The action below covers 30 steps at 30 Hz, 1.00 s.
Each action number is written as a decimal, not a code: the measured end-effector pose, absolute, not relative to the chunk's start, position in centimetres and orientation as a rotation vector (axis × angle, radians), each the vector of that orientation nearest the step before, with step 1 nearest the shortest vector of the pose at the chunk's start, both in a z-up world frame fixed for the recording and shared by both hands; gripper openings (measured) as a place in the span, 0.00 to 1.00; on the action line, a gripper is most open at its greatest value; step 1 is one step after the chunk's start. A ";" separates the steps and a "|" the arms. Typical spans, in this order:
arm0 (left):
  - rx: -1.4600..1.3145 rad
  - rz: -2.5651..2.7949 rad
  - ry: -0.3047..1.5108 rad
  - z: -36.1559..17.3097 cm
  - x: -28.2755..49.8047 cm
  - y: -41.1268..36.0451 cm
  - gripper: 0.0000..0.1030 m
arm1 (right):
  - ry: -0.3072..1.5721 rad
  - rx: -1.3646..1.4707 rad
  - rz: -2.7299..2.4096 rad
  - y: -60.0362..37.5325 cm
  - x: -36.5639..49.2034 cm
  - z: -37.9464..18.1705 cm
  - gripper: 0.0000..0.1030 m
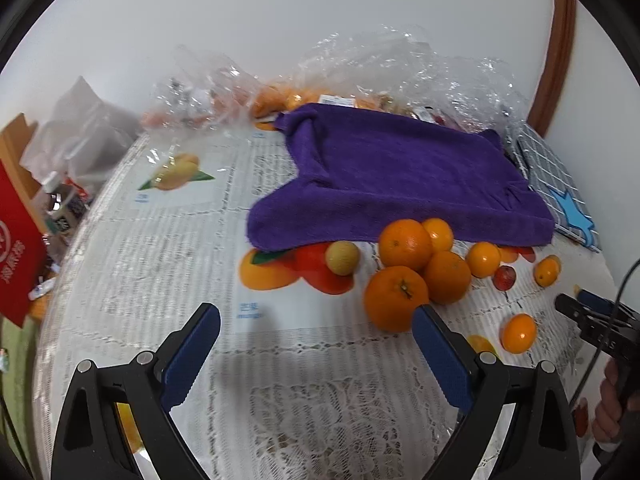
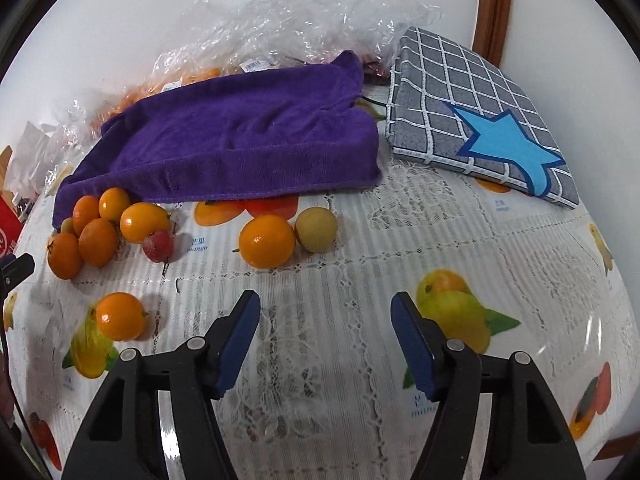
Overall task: Organize fruits
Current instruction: 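Grasp a small yellow fruit with the right tool while the left tool grasps another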
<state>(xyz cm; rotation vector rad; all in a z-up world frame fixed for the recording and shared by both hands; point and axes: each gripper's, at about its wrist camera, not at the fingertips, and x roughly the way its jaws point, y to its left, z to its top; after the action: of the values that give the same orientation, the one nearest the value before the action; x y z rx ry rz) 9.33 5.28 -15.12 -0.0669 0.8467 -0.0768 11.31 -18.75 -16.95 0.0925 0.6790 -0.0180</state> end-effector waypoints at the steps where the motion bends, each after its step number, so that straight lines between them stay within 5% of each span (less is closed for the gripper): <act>1: -0.072 -0.079 0.845 -15.2 9.4 5.3 0.94 | 0.676 0.092 -0.017 -18.7 11.5 -17.0 0.65; 13: -0.106 -0.070 0.864 -16.0 10.4 6.5 0.94 | 0.671 0.076 0.011 -18.1 13.3 -17.2 0.58; 21: -0.114 -0.073 0.854 -15.9 10.4 6.5 0.93 | 0.650 0.071 0.026 -18.1 13.4 -17.1 0.38; 30: -0.102 -0.072 0.847 -15.5 10.4 6.3 0.93 | 0.640 0.093 0.021 -18.9 14.4 -16.8 0.38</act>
<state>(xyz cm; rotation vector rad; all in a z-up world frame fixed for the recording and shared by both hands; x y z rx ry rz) 10.38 6.29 -15.50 -0.1019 0.8469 -0.0724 14.40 -18.94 -16.84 0.0930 0.6399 0.0208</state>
